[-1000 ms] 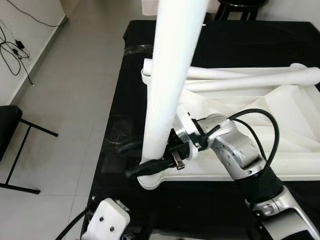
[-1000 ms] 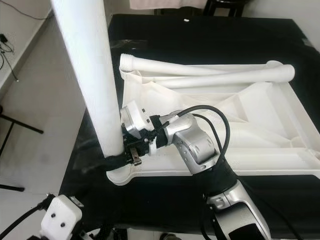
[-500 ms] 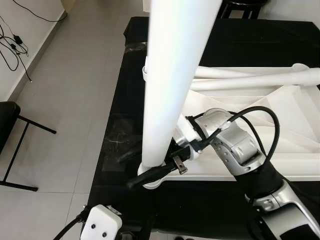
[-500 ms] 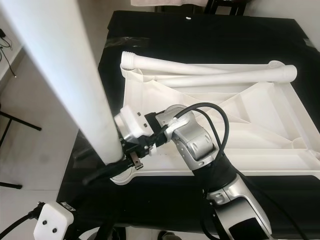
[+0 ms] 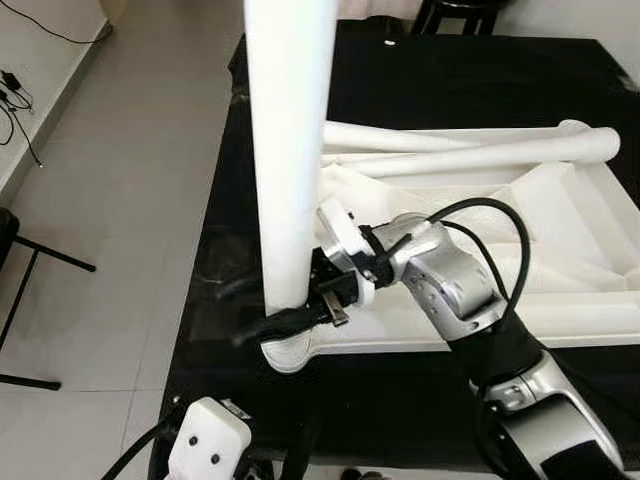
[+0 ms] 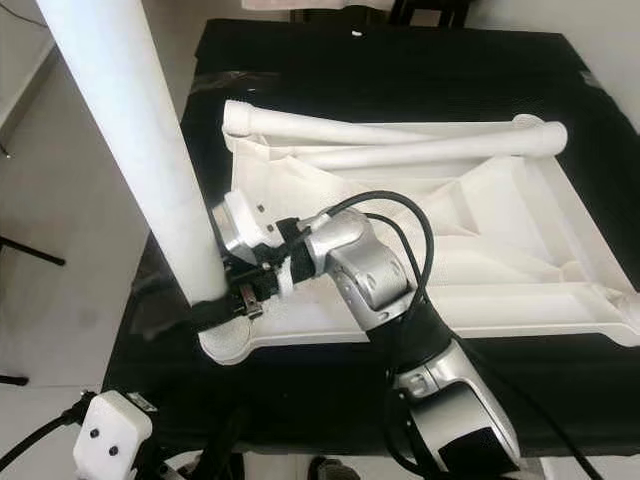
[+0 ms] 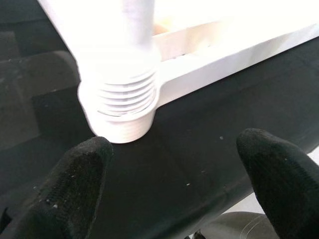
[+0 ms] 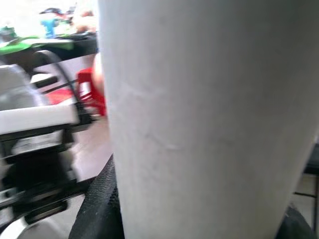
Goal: Building children table
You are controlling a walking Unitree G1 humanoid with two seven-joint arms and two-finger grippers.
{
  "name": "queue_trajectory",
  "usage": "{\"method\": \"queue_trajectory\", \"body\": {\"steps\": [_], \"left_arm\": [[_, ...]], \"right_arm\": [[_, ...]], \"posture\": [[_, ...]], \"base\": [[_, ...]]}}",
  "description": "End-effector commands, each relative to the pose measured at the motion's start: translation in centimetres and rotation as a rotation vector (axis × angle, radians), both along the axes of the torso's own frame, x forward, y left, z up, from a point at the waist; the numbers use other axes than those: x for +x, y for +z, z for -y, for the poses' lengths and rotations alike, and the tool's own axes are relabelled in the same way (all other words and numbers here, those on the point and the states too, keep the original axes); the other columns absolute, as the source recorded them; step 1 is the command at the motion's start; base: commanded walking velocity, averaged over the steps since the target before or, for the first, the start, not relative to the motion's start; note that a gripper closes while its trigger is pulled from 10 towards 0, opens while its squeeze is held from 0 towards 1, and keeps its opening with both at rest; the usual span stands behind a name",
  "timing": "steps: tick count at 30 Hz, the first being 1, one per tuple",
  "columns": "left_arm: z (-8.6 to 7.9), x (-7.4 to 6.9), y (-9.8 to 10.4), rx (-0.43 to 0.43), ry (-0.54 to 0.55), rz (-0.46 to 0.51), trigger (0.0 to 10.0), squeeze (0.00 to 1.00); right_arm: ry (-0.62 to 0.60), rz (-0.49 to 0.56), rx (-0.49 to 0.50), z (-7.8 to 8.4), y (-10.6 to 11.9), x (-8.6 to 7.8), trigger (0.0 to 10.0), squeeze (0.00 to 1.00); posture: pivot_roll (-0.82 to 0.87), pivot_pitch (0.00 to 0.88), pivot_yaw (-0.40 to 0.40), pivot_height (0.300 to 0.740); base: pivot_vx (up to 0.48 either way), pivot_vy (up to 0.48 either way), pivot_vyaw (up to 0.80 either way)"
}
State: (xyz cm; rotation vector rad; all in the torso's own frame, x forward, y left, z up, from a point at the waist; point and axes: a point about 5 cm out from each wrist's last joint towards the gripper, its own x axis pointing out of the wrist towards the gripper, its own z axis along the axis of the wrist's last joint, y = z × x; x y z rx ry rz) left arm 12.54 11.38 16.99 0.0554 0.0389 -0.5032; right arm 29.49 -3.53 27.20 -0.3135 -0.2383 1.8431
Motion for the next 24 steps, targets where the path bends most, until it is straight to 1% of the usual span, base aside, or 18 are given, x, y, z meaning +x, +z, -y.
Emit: {"method": "queue_trajectory", "body": {"steps": [1,5,7,9,12,14,15,18,21,24], "left_arm": [[0.1,-0.2,-0.6,0.009,-0.016,-0.028,10.0,0.00],[0.1,-0.2,-0.6,0.015,-0.023,-0.026,10.0,0.00],[0.1,-0.2,-0.7,0.017,-0.023,-0.026,10.0,0.00],[0.1,-0.2,-0.7,0.017,-0.022,-0.026,10.0,0.00],[0.0,-0.2,-0.7,0.019,-0.024,-0.027,10.0,0.00],[0.0,-0.2,-0.7,0.019,-0.024,-0.027,10.0,0.00],[-0.1,-0.2,-0.8,0.021,-0.025,-0.026,10.0,0.00],[-0.2,-0.1,-0.8,0.027,-0.029,-0.026,10.0,0.00],[-0.3,0.0,-0.9,0.029,-0.031,-0.025,10.0,0.00],[-0.3,0.1,-0.9,0.034,-0.029,-0.021,10.0,0.00]], "right_arm": [[-0.144,-0.076,-0.071,0.8,-2.6,1.4,10.0,0.00],[-0.207,-0.088,-0.026,1.4,-2.8,1.3,10.0,0.00],[-0.266,-0.095,0.003,2.0,-3.1,1.2,10.0,0.00],[-0.281,-0.096,0.009,2.1,-3.1,1.2,10.0,0.00],[-0.356,-0.109,0.044,3.0,-3.5,0.4,10.0,0.00],[-0.356,-0.109,0.044,3.0,-3.5,0.4,10.0,0.00],[-0.383,-0.104,0.049,3.2,-3.7,0.0,10.0,0.00],[-0.413,-0.053,0.007,3.5,-4.5,-1.5,10.0,0.00],[-0.412,-0.044,-0.007,3.3,-4.4,-1.7,10.0,0.00],[-0.412,-0.028,-0.025,2.9,-4.0,-1.5,10.0,0.00]], "posture": [[0.05,0.337,-0.074,0.740],[0.04,0.331,-0.070,0.740],[0.04,0.327,-0.069,0.740],[0.04,0.327,-0.069,0.740],[0.03,0.322,-0.057,0.740],[0.03,0.322,-0.057,0.740],[0.03,0.321,-0.052,0.740],[0.03,0.316,-0.044,0.740],[0.03,0.311,-0.041,0.740],[0.03,0.311,-0.045,0.740]], "base": [[0.000,0.000,0.00],[0.000,0.000,0.00],[0.000,0.000,0.00],[0.000,0.000,0.00],[0.000,0.000,0.00],[0.000,0.000,0.00],[0.000,0.000,0.00],[0.000,0.000,0.00],[0.000,0.000,0.00],[0.000,0.000,0.00]]}}
